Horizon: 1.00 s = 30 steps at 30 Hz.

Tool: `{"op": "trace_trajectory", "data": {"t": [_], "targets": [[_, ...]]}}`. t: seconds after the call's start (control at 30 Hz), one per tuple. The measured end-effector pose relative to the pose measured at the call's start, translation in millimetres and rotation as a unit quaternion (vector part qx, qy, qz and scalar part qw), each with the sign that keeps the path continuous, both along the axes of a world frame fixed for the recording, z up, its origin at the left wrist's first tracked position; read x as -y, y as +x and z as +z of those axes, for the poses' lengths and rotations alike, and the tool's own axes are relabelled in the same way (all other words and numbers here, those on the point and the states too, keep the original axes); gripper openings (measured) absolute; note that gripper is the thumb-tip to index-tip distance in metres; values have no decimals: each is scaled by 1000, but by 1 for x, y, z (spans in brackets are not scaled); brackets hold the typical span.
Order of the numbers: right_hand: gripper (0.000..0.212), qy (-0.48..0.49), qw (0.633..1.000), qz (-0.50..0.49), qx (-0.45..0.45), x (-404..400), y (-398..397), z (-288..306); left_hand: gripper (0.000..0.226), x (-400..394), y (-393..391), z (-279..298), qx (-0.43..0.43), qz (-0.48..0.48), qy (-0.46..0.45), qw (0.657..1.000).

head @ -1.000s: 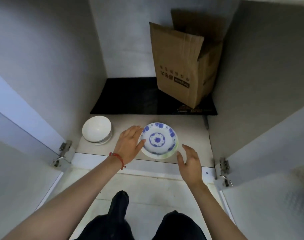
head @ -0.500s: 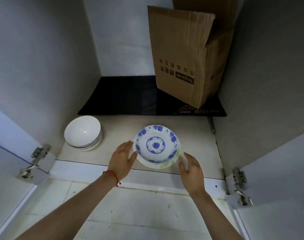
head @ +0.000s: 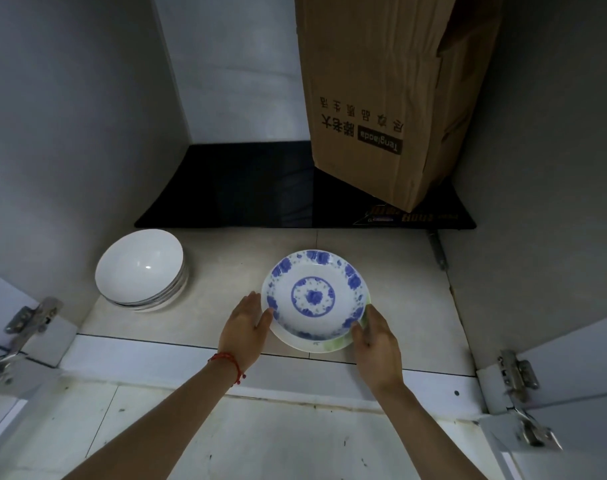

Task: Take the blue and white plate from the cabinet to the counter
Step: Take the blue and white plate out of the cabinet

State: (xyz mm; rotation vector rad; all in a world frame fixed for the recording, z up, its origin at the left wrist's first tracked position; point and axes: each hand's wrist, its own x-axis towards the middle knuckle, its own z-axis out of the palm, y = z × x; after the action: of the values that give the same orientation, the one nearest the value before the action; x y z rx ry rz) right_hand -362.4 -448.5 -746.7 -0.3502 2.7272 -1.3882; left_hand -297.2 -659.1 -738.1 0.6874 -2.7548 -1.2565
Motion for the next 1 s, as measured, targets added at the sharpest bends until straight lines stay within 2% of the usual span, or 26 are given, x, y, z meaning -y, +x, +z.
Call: {"op": "trace_trajectory", "data": {"t": [0.07,0.27,0.4,0.57,0.73,1.0], "targets": [[39,-21,1000,-8,2,5,-3,-3,78,1,-2,-15,-13,5,5,1000],[39,-65,997,-49,14,16,-8,-9,65,-12,-7,-5,-80,22,53,995],[41,-68,996,-63,-10,17,-6,-10,64,-16,-5,-7,-93,41,65,993],[40,-66,995,-69,-15,15,2,-10,50,-19,1,-12,-103,35,62,992],[40,-78,995,-59,-15,10,10,-12,62,-22,10,-13,-124,23,69,990],[40,-99,993,-61,11,6,10,-13,57,-25,6,-13,-153,52,63,985]]}}
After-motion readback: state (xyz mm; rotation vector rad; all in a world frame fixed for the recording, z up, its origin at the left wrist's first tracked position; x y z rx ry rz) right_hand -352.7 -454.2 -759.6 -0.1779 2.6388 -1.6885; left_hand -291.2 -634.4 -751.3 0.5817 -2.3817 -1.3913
